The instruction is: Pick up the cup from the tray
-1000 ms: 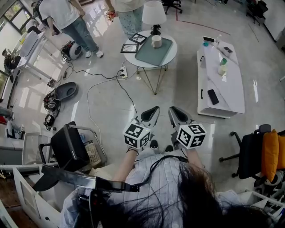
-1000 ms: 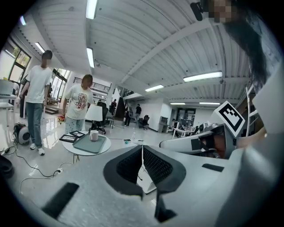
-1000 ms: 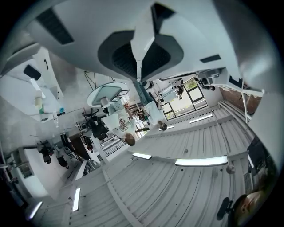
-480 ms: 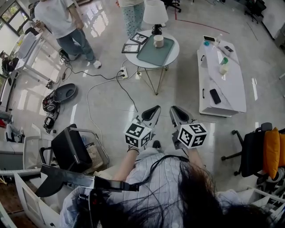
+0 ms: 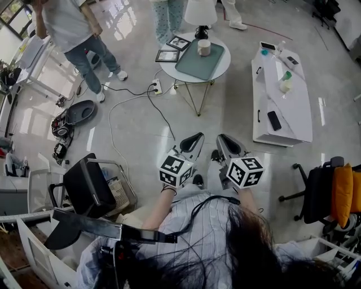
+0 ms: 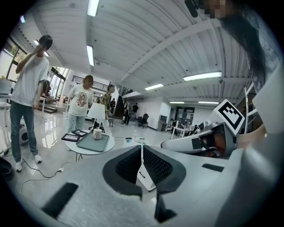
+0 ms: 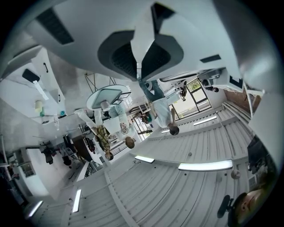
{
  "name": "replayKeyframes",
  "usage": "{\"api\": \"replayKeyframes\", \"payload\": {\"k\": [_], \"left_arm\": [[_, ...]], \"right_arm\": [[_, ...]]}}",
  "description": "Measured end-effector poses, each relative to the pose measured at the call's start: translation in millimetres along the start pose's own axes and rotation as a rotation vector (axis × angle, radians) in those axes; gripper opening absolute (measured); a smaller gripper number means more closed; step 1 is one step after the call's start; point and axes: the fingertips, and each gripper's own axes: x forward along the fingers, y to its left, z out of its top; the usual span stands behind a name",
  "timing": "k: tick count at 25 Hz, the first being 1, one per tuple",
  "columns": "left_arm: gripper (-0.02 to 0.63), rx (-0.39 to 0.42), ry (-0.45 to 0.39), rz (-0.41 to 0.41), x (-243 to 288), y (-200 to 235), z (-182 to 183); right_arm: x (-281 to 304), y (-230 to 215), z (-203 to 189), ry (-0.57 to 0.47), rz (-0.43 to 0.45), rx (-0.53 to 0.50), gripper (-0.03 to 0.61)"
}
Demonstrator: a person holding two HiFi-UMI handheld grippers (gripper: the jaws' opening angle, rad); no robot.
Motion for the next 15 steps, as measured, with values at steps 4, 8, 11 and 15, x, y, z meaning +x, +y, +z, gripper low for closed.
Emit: {"api": "replayKeyframes", "payload": {"k": [4,8,11,15], "left_arm": [[0.015,-0.009,0.000,0.010,8,7,2],[0.015,-0.012,0.003,0.020,23,17,3],[0.015,-0.017,0.005,0.027,39,29,7],[0.015,-0.024,0.007,0.038,67,48,16]], "right_arm": [[8,-6,3,0.011,0.011,0.001,0.048],[23,-19,10,0.018,0.021,0.005,0.048],[37,-33,19,0.021,0.021,0.005,0.048],[58,-52,36,0.032,0.028,0.002,0.048]]}}
